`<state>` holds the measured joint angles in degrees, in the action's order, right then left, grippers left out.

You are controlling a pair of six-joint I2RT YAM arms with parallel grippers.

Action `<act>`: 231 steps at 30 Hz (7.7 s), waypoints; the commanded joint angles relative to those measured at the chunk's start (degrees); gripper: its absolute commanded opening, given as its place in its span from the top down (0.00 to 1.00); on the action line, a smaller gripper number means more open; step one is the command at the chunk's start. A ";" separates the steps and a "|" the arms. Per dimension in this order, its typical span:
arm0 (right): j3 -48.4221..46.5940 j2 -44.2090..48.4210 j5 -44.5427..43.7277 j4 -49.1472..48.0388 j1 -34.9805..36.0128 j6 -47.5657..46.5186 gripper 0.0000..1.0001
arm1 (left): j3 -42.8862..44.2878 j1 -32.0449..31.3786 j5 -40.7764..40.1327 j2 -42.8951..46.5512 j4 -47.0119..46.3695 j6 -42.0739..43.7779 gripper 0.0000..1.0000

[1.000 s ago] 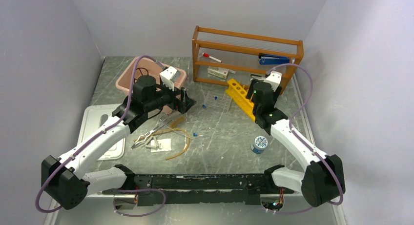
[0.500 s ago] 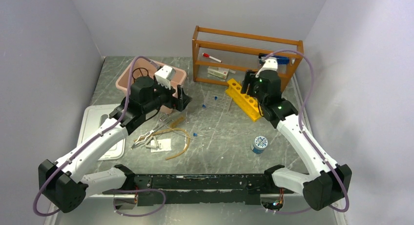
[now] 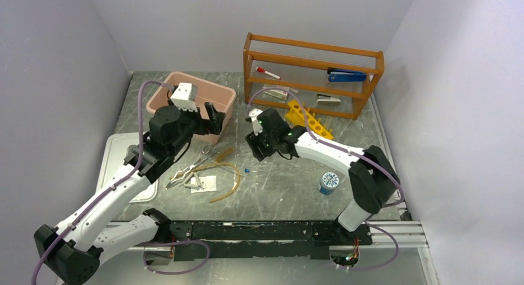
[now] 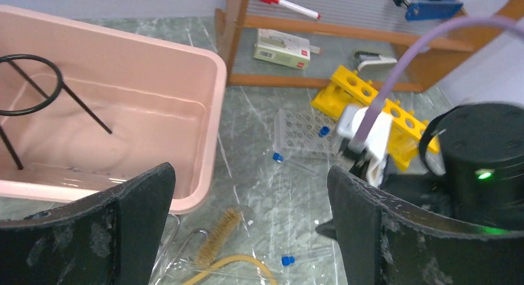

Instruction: Organize the chemistry lab equipment

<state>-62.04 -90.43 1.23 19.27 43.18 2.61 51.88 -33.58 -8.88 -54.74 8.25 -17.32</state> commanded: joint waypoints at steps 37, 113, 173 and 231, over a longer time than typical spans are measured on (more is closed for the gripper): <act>-10.98 -20.79 -1.15 7.24 7.82 -9.40 0.87 | -3.86 0.19 -13.77 3.90 -3.09 -0.24 0.06; -7.85 17.65 25.80 -10.19 -8.64 35.67 0.72 | 3.76 0.18 41.97 -9.07 -4.26 13.64 0.95; 14.25 -1.63 22.52 -38.30 -22.09 -18.61 0.99 | 2.70 0.45 25.14 -7.81 -1.62 6.58 0.26; -2.52 2.81 0.30 -11.55 -12.34 -2.88 0.48 | 1.18 0.54 9.26 -2.09 -1.75 3.84 0.25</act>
<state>-61.78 -84.86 9.30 1.41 27.11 -1.63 53.95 -33.41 6.22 -59.16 8.38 -12.75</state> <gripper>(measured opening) 0.516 0.751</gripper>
